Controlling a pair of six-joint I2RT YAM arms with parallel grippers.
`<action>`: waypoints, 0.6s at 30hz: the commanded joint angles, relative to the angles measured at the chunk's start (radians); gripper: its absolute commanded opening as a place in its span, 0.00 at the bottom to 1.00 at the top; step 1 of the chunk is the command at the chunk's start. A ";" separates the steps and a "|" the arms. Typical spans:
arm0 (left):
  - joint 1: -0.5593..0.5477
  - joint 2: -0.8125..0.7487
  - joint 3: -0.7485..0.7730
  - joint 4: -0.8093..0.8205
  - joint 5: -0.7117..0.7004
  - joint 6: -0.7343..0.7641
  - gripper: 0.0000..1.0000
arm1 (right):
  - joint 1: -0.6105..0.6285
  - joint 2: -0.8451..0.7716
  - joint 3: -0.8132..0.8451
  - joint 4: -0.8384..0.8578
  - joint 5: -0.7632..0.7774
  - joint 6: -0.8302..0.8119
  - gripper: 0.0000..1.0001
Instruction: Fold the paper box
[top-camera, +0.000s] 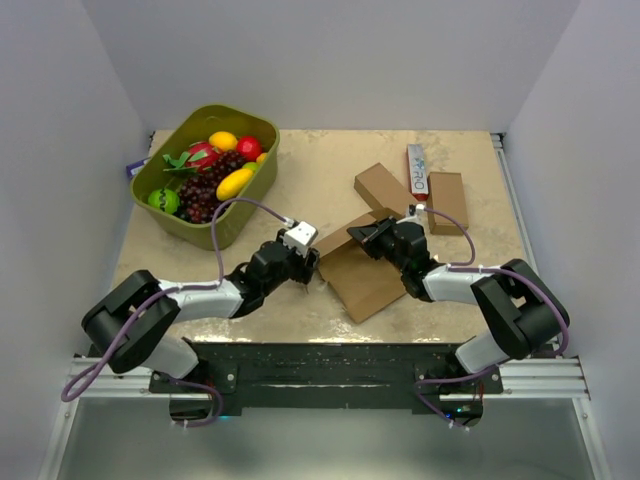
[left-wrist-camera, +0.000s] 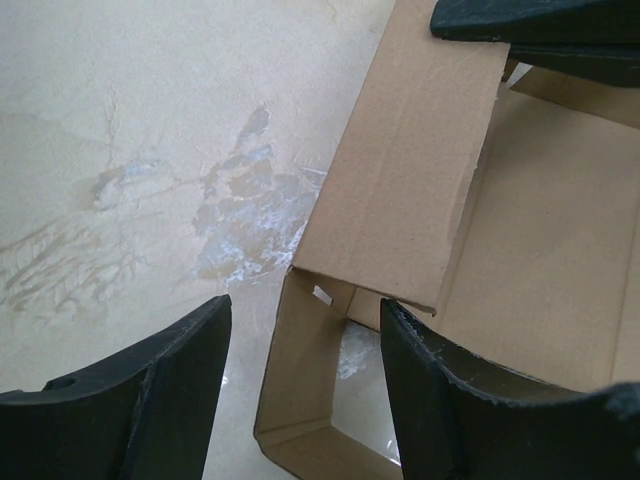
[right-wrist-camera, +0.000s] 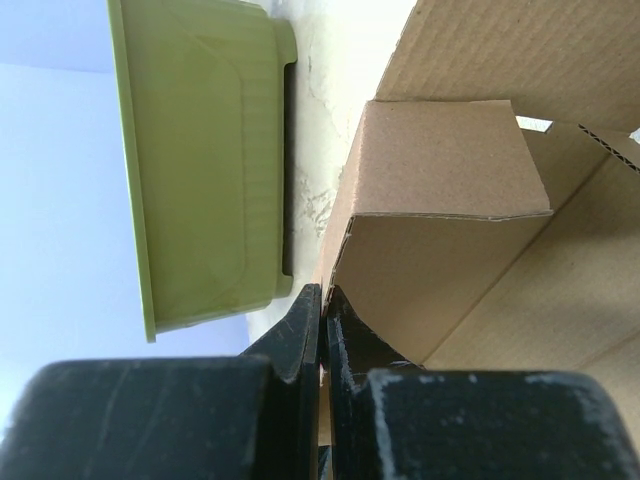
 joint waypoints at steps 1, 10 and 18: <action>-0.014 0.011 0.027 0.123 -0.017 -0.069 0.66 | -0.002 0.002 -0.010 0.035 -0.002 -0.006 0.00; -0.014 -0.102 -0.025 0.040 -0.006 -0.046 0.77 | -0.002 -0.012 -0.016 0.022 0.007 -0.008 0.00; -0.012 -0.404 -0.147 -0.060 0.049 -0.089 0.87 | -0.002 -0.027 -0.019 0.012 0.013 -0.012 0.00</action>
